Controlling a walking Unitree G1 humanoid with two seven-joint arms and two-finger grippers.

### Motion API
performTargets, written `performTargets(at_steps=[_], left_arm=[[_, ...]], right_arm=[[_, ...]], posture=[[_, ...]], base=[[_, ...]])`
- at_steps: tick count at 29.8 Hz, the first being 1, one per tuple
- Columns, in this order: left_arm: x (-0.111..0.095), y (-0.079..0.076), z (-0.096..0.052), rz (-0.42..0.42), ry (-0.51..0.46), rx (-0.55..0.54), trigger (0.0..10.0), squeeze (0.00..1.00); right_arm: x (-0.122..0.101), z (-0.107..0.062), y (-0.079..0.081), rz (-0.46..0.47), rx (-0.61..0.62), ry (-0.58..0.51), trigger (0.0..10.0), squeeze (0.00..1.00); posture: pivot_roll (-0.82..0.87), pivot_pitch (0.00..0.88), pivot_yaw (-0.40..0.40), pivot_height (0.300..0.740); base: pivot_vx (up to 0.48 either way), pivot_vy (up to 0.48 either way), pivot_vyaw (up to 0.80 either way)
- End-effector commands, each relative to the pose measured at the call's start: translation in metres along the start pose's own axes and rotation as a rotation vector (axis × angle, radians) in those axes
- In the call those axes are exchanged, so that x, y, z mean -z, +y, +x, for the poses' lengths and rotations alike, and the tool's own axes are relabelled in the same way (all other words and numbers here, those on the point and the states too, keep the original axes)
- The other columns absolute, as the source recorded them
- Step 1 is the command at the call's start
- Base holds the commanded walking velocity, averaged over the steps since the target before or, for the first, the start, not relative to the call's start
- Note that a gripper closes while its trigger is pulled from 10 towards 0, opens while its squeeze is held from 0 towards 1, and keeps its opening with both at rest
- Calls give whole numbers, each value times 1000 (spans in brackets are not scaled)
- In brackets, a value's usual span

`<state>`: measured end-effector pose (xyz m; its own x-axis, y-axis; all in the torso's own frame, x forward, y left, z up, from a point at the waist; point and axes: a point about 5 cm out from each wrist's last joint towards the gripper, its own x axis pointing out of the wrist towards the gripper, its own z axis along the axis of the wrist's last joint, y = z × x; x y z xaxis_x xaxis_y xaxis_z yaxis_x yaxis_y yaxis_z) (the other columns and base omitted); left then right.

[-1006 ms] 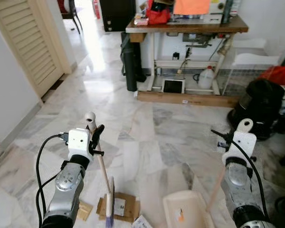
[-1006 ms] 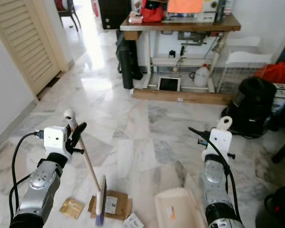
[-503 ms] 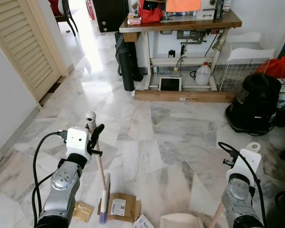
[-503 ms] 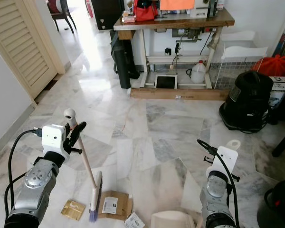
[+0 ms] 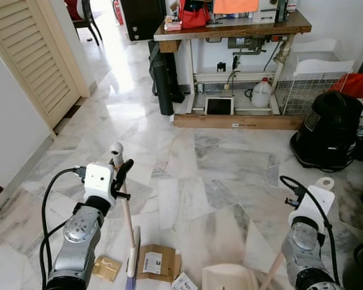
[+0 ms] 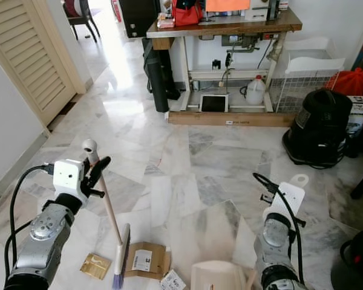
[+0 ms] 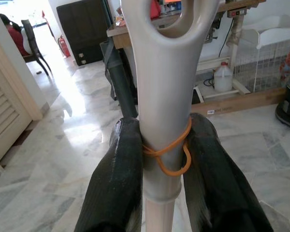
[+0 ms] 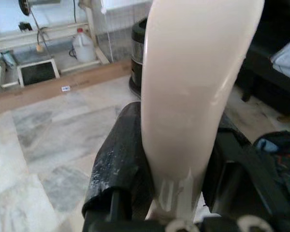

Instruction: Sweep floor

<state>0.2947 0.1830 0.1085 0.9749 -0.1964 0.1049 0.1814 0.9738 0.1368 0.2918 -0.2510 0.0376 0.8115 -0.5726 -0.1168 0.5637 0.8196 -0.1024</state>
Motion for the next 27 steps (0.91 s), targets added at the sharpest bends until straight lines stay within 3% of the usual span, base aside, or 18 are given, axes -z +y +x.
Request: performTargets(at_steps=[1, 23, 24, 25, 26, 27], left_arm=[[-12, 6, 2, 29, -44, -4, 10000, 0], [-7, -2, 1, 6, -13, 36, 10000, 0], [-6, -3, 2, 4, -11, 41, 10000, 0], [-6, -4, 2, 3, -11, 43, 10000, 0], [-6, -4, 2, 3, -11, 43, 10000, 0], [-6, -5, 3, 1, -11, 47, 10000, 0]], right_arm=[[-6, 2, 4, 16, -5, -20, 10000, 0], [33, -19, 0, -63, -61, 125, 10000, 0], [34, -19, 0, -58, -69, 130, 10000, 86], [34, -19, 0, -59, -75, 133, 10000, 576], [34, -19, 0, -59, -75, 133, 10000, 576], [34, -19, 1, -60, -82, 134, 10000, 871]], posture=[[99, 0, 130, 740], [95, 0, 124, 740], [93, 0, 123, 740], [93, 0, 123, 740], [93, 0, 123, 740], [93, 0, 123, 740]], base=[[0, 0, 0], [0, 0, 0], [0, 0, 0], [0, 0, 0], [0, 0, 0], [0, 0, 0]])
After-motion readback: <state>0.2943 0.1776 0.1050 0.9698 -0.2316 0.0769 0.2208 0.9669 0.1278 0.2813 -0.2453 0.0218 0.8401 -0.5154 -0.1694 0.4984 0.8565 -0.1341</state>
